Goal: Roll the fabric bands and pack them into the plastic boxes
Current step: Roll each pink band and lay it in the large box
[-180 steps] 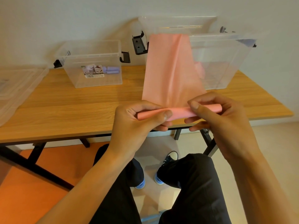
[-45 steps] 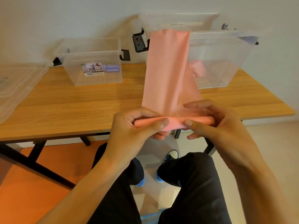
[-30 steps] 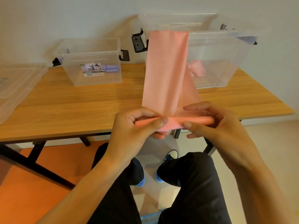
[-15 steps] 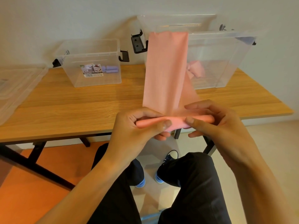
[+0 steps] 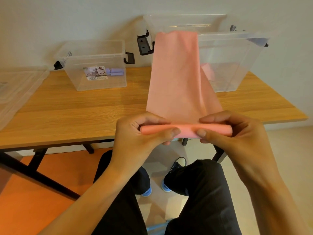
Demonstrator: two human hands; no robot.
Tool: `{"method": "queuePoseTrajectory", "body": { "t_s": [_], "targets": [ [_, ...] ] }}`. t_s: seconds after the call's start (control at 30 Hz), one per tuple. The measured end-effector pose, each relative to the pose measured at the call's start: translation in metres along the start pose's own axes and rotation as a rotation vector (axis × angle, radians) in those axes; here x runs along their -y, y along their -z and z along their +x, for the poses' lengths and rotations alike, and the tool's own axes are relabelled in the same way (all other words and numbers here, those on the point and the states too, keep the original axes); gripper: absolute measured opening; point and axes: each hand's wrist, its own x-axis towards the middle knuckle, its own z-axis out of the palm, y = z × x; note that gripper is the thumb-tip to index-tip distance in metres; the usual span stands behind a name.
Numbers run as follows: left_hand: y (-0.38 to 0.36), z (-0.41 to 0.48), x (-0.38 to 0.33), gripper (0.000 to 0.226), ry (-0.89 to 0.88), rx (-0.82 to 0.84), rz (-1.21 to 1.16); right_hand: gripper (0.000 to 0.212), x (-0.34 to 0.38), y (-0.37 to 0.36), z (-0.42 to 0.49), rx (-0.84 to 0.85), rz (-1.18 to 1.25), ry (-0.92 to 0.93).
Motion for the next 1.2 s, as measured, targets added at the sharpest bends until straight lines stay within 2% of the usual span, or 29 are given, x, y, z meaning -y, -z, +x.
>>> {"method": "queuePoseTrajectory", "body": {
  "t_s": [0.13, 0.23, 0.3, 0.37, 0.5, 0.63, 0.77, 0.9, 1.1, 1.2],
  "targets": [
    [-0.003, -0.001, 0.001, 0.022, 0.020, -0.004, -0.049, 0.023, -0.002, -0.006, 0.001, -0.052, 0.010, 0.016],
    [0.000, -0.001, -0.001, 0.026, 0.015, 0.077, -0.087, 0.023, -0.004, -0.008, 0.001, -0.093, 0.031, -0.008],
    [0.002, -0.001, -0.001, 0.021, -0.001, 0.107, -0.065, 0.024, -0.004, -0.009, 0.002, -0.097, 0.047, -0.010],
    [0.002, -0.002, 0.000, 0.014, 0.000, 0.100, -0.063, 0.028, -0.002, -0.008, 0.001, -0.059, 0.059, 0.001],
    [0.001, -0.002, -0.002, 0.018, 0.032, 0.079, -0.083, 0.030, 0.001, -0.004, 0.002, 0.053, 0.035, -0.005],
    [0.000, 0.000, -0.003, 0.023, 0.028, 0.126, -0.131, 0.018, 0.000, -0.003, 0.000, 0.032, 0.046, 0.006],
    [-0.001, 0.001, -0.001, 0.025, 0.031, 0.111, -0.150, 0.022, -0.001, -0.002, 0.000, -0.009, 0.049, 0.029],
    [-0.002, -0.002, -0.001, 0.019, 0.024, 0.099, -0.174, 0.021, -0.005, -0.001, 0.007, 0.049, 0.087, 0.010],
    [0.001, -0.004, -0.002, 0.018, 0.001, 0.120, -0.179, 0.053, -0.014, 0.001, 0.018, 0.213, 0.192, -0.044],
    [0.004, -0.003, -0.001, 0.018, 0.012, 0.115, -0.172, 0.043, -0.015, -0.002, 0.018, 0.187, 0.197, -0.035]
  ]
}}
